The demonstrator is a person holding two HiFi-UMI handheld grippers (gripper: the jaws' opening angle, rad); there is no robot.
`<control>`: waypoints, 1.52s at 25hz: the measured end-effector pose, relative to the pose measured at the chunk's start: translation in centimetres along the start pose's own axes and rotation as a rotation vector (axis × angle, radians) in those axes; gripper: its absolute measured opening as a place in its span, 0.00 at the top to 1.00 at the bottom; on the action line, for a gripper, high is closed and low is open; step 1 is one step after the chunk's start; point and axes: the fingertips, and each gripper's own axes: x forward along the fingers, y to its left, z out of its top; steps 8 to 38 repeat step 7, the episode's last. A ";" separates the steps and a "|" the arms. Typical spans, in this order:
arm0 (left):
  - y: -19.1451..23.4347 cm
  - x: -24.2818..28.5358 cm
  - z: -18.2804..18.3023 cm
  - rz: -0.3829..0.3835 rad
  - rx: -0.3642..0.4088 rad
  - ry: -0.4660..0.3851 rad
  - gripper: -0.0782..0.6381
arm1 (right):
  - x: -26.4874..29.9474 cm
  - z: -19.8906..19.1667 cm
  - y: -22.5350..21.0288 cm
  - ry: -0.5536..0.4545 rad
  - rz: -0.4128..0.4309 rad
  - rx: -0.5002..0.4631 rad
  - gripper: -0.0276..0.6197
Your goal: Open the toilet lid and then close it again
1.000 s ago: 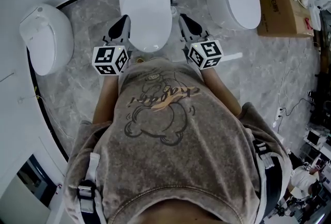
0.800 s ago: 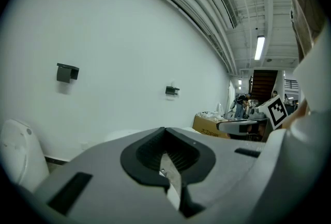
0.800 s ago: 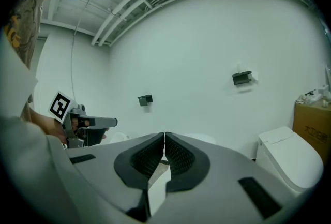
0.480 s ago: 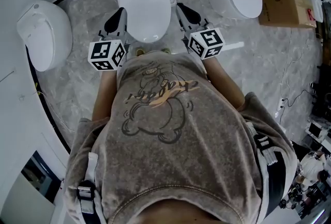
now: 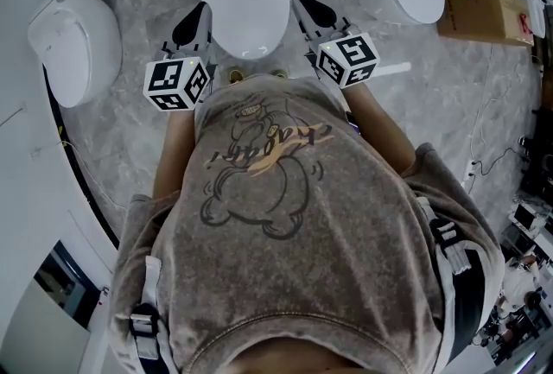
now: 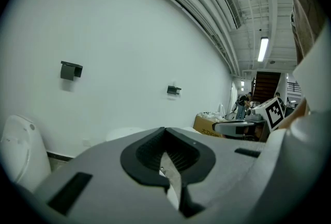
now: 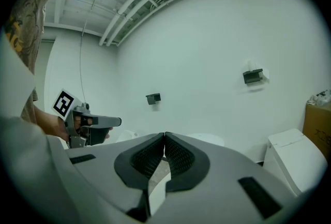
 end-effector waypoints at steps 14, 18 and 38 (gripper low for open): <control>0.3 -0.6 -0.4 0.015 -0.009 0.001 0.88 | 0.2 0.1 0.4 0.002 0.012 -0.013 0.91; 0.3 -0.6 -0.4 0.015 -0.009 0.001 0.88 | 0.2 0.1 0.4 0.002 0.012 -0.013 0.91; 0.3 -0.6 -0.4 0.015 -0.009 0.001 0.88 | 0.2 0.1 0.4 0.002 0.012 -0.013 0.91</control>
